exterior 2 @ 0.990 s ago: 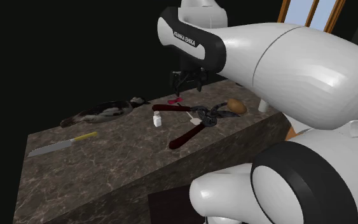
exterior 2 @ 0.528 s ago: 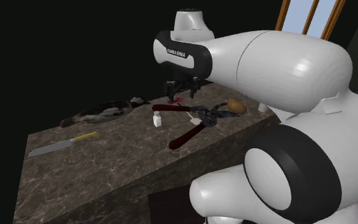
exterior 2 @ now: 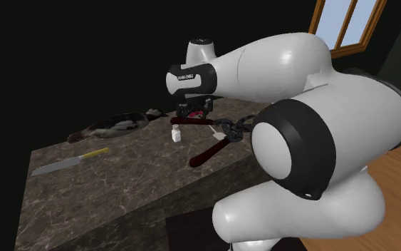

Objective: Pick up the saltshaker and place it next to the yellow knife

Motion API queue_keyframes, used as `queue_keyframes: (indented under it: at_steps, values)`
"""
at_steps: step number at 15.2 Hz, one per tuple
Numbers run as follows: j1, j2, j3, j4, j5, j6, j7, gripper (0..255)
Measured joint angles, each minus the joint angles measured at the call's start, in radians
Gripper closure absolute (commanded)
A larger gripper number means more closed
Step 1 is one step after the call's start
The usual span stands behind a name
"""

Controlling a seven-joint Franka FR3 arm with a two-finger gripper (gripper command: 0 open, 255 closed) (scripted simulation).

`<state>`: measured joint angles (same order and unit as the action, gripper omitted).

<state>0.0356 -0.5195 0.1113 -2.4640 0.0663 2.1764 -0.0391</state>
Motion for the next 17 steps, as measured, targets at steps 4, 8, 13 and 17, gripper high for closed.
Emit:
queue_keyframes:
  at_steps: [4,8,13,17]
  values:
    - [0.001,0.128,0.020,-0.003,0.002,0.158,0.016,0]
    - [-0.003,0.281,0.038,0.035,-0.010,0.303,0.036,0]
    - [-0.006,0.466,0.060,0.088,-0.047,0.470,0.078,0]
    - [-0.003,0.604,0.063,0.161,-0.094,0.555,0.117,0]
